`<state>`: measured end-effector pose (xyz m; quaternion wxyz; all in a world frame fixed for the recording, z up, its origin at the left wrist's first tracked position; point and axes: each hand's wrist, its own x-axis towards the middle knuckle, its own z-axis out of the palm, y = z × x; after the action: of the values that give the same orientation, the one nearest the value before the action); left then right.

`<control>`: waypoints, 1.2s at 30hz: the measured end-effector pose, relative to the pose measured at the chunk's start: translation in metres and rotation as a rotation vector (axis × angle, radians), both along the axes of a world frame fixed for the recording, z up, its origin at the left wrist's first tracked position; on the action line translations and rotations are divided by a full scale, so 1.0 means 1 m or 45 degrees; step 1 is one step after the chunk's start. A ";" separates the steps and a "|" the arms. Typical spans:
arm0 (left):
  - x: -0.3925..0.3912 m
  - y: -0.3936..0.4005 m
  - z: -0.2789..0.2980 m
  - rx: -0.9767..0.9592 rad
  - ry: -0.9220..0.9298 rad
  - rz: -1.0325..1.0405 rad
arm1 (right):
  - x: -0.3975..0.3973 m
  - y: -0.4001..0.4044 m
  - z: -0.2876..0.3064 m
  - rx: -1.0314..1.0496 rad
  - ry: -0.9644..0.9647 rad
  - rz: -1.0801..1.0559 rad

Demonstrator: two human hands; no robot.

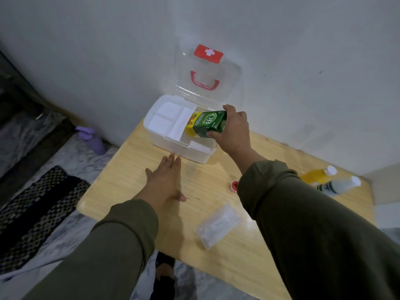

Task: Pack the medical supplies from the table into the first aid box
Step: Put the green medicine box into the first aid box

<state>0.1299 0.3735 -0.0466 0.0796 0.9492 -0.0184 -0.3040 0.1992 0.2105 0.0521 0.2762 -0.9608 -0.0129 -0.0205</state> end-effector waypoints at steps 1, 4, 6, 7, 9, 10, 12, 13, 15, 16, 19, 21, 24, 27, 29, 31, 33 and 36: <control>0.000 0.001 0.000 -0.005 0.003 -0.002 | 0.004 0.003 -0.002 0.028 0.018 -0.010; 0.000 0.003 -0.001 -0.011 0.009 -0.004 | 0.014 0.012 -0.012 0.069 0.060 -0.005; 0.001 0.003 -0.001 -0.016 0.007 0.002 | 0.018 0.015 -0.016 0.056 0.059 0.016; 0.001 0.003 -0.002 -0.018 0.009 0.003 | 0.019 0.017 -0.018 0.037 0.057 0.022; 0.002 0.003 -0.002 -0.016 0.017 -0.003 | 0.022 0.020 -0.021 -0.093 0.043 0.028; 0.002 0.003 -0.002 -0.014 0.023 -0.007 | 0.023 0.020 -0.023 -0.196 0.021 0.030; 0.002 0.002 -0.002 -0.009 0.027 -0.014 | 0.024 0.022 -0.027 -0.346 -0.028 0.017; 0.003 0.002 -0.002 -0.005 0.027 -0.015 | 0.025 0.022 -0.028 -0.391 -0.044 0.003; 0.003 0.002 -0.001 0.003 0.022 -0.019 | 0.026 0.021 -0.033 -0.481 -0.060 -0.025; 0.003 0.002 -0.001 0.005 0.017 -0.021 | 0.027 0.021 -0.035 -0.519 -0.059 -0.041; 0.003 0.002 -0.002 -0.005 0.002 -0.019 | 0.026 0.024 -0.039 -0.567 -0.033 -0.076; 0.002 0.002 -0.004 -0.008 -0.004 -0.019 | 0.027 0.027 -0.041 -0.571 0.000 -0.083; 0.003 0.004 -0.005 -0.003 -0.007 -0.019 | 0.028 0.029 -0.040 -0.544 0.054 -0.069; 0.002 0.005 -0.005 0.001 0.004 -0.016 | 0.026 0.028 -0.036 -0.423 0.085 -0.040; 0.002 0.004 -0.004 0.005 0.015 -0.016 | 0.023 0.026 -0.035 -0.202 0.043 -0.033; 0.001 0.003 -0.002 0.010 0.025 -0.019 | 0.020 0.026 -0.032 0.072 -0.049 -0.043; 0.002 0.003 0.000 0.004 0.025 -0.018 | 0.018 0.031 -0.028 0.269 -0.096 -0.037; 0.000 0.002 0.002 -0.010 0.026 -0.019 | 0.020 0.041 -0.026 0.364 -0.074 0.027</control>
<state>0.1303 0.3755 -0.0448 0.0814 0.9455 -0.0259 -0.3141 0.2187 0.2516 0.0256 0.4098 -0.9105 -0.0279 -0.0472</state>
